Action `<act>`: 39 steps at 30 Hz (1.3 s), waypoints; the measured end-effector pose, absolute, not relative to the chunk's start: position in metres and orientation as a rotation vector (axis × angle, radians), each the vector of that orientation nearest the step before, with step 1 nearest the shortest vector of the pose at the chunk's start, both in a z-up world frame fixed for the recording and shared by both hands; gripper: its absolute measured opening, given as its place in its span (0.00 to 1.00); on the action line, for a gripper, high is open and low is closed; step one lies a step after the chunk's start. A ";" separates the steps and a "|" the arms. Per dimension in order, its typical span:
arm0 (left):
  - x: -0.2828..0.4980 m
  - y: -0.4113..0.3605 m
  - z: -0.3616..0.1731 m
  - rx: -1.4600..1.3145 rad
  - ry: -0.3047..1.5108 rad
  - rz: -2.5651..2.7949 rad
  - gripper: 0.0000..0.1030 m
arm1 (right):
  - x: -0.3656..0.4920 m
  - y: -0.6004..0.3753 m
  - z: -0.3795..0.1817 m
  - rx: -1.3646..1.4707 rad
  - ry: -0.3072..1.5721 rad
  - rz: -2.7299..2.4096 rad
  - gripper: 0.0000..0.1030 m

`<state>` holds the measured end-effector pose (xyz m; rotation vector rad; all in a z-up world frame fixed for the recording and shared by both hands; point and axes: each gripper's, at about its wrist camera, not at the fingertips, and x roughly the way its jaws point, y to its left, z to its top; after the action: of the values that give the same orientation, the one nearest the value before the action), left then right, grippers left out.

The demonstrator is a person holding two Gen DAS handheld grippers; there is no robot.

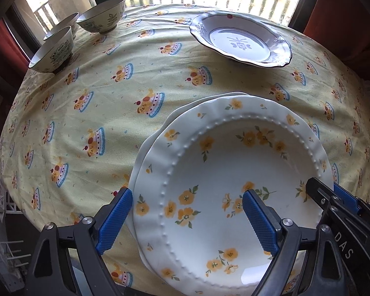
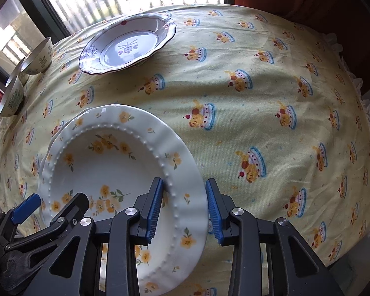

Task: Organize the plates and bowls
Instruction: 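Carry the beaded-rim plate with both tools and lower it onto the large flower plate, then open both tools and pull them back from the plate stack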

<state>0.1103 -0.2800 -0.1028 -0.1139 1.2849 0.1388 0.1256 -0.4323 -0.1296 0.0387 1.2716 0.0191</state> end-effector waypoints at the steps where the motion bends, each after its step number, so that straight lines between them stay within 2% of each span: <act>1: 0.111 -0.277 -0.103 -0.118 1.286 0.132 0.89 | 0.126 -0.430 -0.131 0.041 1.275 0.016 0.38; 11: 0.118 -0.264 -0.096 -0.094 1.280 -0.003 0.89 | 0.128 -0.420 -0.132 0.050 1.287 -0.076 0.43; 16: 0.124 -0.244 -0.090 -0.071 1.286 -0.048 0.89 | 0.127 -0.413 -0.121 0.096 1.276 -0.119 0.60; 19: 0.129 -0.228 -0.083 -0.063 1.282 -0.064 0.90 | 0.127 -0.400 -0.109 0.105 1.264 -0.129 0.63; 39: 0.200 -0.152 -0.040 0.003 1.165 -0.172 0.90 | 0.173 -0.311 -0.060 0.172 1.103 -0.204 0.63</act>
<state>0.1997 -0.1518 -0.0401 0.0032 1.1651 -0.1721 0.1730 -0.3106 -0.0599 0.1721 1.1025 -0.2039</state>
